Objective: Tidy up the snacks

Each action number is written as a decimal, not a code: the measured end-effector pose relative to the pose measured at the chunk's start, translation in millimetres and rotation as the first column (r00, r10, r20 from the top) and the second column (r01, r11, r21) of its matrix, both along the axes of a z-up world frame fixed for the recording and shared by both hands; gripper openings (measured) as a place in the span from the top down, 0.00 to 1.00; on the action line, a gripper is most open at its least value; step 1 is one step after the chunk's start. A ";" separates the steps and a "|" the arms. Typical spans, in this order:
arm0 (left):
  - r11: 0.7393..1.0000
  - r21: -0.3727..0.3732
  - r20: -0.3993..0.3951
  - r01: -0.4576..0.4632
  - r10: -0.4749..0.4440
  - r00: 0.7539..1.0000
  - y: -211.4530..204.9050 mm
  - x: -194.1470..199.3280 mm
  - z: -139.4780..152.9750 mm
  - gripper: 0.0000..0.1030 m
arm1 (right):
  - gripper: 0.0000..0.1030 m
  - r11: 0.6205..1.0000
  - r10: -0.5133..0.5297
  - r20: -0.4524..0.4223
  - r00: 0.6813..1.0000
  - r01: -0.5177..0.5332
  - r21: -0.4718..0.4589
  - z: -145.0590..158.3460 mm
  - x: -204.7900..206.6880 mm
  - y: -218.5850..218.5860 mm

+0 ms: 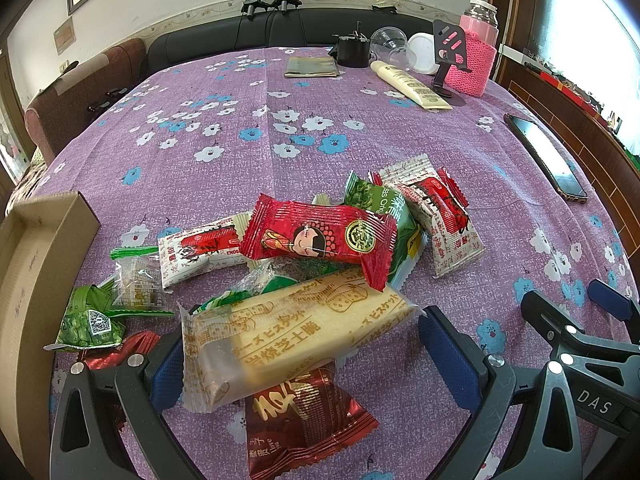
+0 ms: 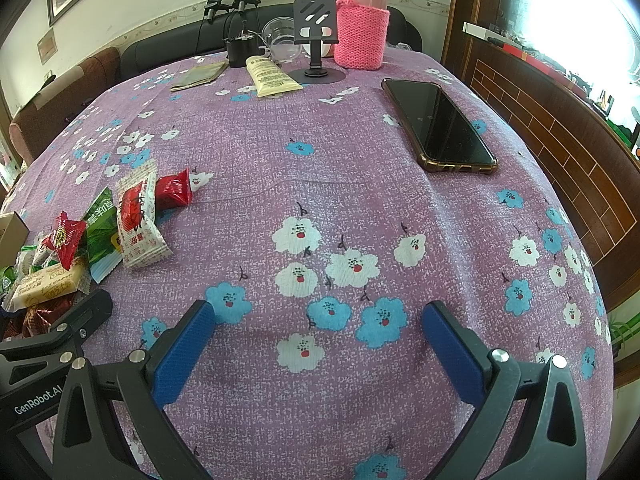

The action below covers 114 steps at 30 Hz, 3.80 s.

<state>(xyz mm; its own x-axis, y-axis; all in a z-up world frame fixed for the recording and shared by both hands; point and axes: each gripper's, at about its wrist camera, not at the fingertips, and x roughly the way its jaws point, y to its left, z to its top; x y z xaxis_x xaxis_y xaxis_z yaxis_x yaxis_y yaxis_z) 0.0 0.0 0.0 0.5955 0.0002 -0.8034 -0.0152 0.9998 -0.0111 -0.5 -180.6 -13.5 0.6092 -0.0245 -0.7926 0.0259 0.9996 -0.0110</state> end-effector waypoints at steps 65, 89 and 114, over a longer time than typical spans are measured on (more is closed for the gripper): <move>0.993 -0.107 0.327 0.042 -0.005 0.945 116.0 -120.0 114.3 0.09 | 0.03 0.999 0.037 0.096 0.995 -0.036 -0.015 42.7 -44.3 21.2; 0.998 -0.035 0.141 0.054 -0.049 0.989 145.0 -85.2 47.8 0.08 | 0.67 0.908 0.403 0.006 0.915 -0.401 0.123 16.5 -22.4 165.2; 0.986 -0.059 -0.013 0.156 -0.158 0.987 106.3 -39.2 15.5 0.33 | 0.71 0.871 0.408 0.047 0.912 -0.404 0.278 21.2 -44.1 119.1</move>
